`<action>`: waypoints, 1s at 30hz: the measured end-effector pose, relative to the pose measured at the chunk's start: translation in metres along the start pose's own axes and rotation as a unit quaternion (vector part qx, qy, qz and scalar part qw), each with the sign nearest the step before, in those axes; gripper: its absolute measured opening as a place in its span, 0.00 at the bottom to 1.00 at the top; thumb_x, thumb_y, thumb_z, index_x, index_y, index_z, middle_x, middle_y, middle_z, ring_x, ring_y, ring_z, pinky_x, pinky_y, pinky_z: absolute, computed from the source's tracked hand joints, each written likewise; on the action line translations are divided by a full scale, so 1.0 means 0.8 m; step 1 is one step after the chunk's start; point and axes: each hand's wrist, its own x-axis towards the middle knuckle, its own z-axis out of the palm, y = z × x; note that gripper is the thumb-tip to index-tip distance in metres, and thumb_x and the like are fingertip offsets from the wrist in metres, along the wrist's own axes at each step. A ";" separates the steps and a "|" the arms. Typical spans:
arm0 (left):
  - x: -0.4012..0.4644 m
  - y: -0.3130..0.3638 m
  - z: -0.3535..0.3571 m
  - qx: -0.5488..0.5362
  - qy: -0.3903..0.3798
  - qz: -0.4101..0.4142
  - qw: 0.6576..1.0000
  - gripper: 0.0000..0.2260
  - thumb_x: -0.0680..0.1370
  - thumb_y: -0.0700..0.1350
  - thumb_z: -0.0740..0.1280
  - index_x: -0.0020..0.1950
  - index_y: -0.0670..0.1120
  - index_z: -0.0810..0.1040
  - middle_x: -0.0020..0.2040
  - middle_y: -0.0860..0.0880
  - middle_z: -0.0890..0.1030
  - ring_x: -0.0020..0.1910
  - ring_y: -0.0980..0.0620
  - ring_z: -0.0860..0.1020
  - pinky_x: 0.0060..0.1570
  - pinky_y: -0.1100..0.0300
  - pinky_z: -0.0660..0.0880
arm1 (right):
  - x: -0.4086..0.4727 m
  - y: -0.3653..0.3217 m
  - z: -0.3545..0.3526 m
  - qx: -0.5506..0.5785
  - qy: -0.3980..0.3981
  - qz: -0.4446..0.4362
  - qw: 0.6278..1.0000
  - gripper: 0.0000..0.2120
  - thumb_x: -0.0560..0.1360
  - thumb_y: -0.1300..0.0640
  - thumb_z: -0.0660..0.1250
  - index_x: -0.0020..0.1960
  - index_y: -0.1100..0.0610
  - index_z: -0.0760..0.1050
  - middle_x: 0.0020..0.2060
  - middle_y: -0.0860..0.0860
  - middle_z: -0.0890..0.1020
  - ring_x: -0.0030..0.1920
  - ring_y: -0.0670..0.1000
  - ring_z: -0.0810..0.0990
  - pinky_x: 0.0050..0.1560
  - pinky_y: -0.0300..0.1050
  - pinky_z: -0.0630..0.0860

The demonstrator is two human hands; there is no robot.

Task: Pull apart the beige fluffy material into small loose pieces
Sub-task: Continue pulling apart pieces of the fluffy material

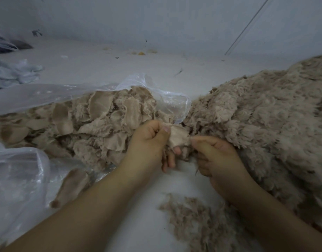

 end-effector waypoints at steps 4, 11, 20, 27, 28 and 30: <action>-0.005 -0.002 0.005 -0.004 -0.047 -0.013 0.999 0.10 0.84 0.39 0.57 0.47 0.36 0.72 0.31 0.38 0.79 0.20 0.46 0.72 0.18 0.62 0.68 | -0.005 -0.006 0.002 -0.002 -0.060 -0.019 0.998 0.14 0.72 0.47 0.68 0.31 0.53 0.80 0.22 0.48 0.74 0.18 0.41 0.63 0.19 0.32 0.60; 0.000 -0.007 0.000 0.048 0.025 -0.022 0.998 0.14 0.82 0.40 0.61 0.37 0.45 0.77 0.26 0.39 0.75 0.17 0.46 0.71 0.16 0.65 0.63 | -0.004 0.000 -0.002 0.031 -0.012 -0.004 0.999 0.14 0.78 0.59 0.65 0.33 0.58 0.74 0.20 0.46 0.66 0.18 0.41 0.60 0.19 0.33 0.60; -0.005 -0.005 0.002 0.057 -0.030 -0.043 0.997 0.13 0.80 0.46 0.65 0.36 0.44 0.75 0.23 0.43 0.76 0.16 0.48 0.71 0.17 0.66 0.65 | -0.008 -0.002 0.000 0.063 -0.023 -0.016 0.998 0.14 0.77 0.54 0.64 0.35 0.56 0.79 0.19 0.45 0.69 0.18 0.40 0.64 0.20 0.32 0.63; -0.006 -0.003 0.006 0.045 -0.035 -0.041 0.998 0.18 0.82 0.50 0.61 0.40 0.38 0.77 0.25 0.42 0.76 0.17 0.48 0.71 0.18 0.66 0.65 | -0.011 -0.005 0.002 -0.015 -0.081 -0.060 0.995 0.12 0.76 0.53 0.68 0.35 0.54 0.83 0.21 0.44 0.75 0.20 0.39 0.69 0.22 0.30 0.65; -0.006 -0.005 0.007 0.032 -0.039 -0.049 0.998 0.19 0.82 0.51 0.61 0.41 0.37 0.77 0.24 0.42 0.75 0.17 0.49 0.71 0.18 0.66 0.65 | -0.011 -0.005 0.001 -0.001 -0.078 -0.054 0.995 0.13 0.77 0.58 0.66 0.36 0.55 0.83 0.22 0.45 0.77 0.20 0.39 0.71 0.22 0.29 0.66; -0.006 -0.005 0.007 -0.015 -0.036 -0.058 0.998 0.18 0.82 0.50 0.61 0.40 0.40 0.80 0.24 0.43 0.74 0.17 0.50 0.70 0.18 0.66 0.66 | -0.012 -0.005 -0.001 0.038 -0.072 -0.033 0.996 0.16 0.78 0.62 0.64 0.35 0.55 0.84 0.22 0.45 0.77 0.20 0.40 0.72 0.21 0.30 0.67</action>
